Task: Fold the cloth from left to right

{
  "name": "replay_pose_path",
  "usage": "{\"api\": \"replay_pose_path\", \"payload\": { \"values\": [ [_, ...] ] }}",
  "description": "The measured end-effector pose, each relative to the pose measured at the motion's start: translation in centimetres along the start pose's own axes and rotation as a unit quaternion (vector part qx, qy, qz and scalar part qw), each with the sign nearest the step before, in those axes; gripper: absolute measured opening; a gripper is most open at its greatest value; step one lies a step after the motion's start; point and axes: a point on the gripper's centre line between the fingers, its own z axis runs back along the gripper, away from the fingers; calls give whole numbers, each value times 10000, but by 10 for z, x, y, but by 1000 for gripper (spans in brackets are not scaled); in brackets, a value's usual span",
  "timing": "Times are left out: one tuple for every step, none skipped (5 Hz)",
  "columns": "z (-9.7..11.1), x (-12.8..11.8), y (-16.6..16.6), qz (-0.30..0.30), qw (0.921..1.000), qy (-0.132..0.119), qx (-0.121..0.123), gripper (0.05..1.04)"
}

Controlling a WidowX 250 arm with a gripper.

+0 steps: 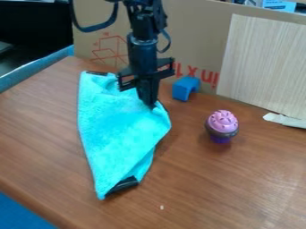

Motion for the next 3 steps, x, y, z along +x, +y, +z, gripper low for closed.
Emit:
{"api": "replay_pose_path", "payload": {
  "values": [
    [9, -10, -14, -38, 9999, 92, -91, 65],
    [11, -12, -16, -116, 9998, 140, -87, 200],
    [7, -14, -16, -232, 9995, 154, -137, 449]
  ]
}}
